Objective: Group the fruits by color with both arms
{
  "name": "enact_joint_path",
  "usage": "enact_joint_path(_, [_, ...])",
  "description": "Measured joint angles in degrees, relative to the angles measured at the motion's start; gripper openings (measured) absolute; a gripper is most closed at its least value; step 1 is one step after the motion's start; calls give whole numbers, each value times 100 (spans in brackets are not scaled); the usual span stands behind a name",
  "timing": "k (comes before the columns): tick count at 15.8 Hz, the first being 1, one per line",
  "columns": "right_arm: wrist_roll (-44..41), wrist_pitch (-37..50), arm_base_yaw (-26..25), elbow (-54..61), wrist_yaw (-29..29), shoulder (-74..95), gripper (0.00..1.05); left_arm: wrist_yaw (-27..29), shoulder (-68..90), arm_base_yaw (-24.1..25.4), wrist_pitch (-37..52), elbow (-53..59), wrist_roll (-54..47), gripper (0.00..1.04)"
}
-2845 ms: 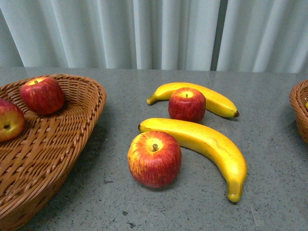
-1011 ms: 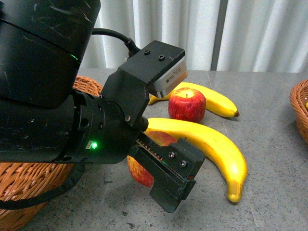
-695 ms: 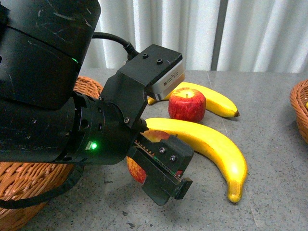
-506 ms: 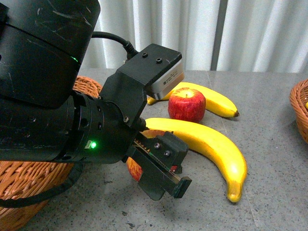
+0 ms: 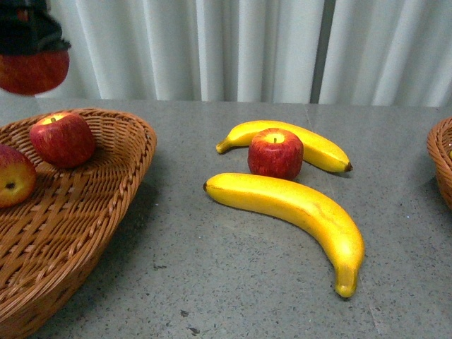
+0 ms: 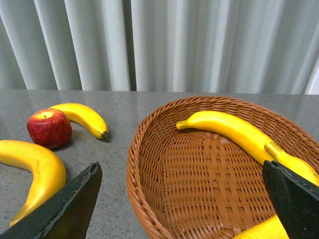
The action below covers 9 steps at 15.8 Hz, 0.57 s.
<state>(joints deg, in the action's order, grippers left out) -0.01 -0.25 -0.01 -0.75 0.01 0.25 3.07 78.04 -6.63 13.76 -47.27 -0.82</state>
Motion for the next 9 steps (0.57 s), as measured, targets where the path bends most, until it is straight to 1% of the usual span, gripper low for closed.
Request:
enact_joint_path(2, [0,0,0,0,0,0,98,-249,326,260,72,42,203,66])
enact_joint_path(9, [0,0,0,0,0,0,98,-413,787,61,-46,42,308,66])
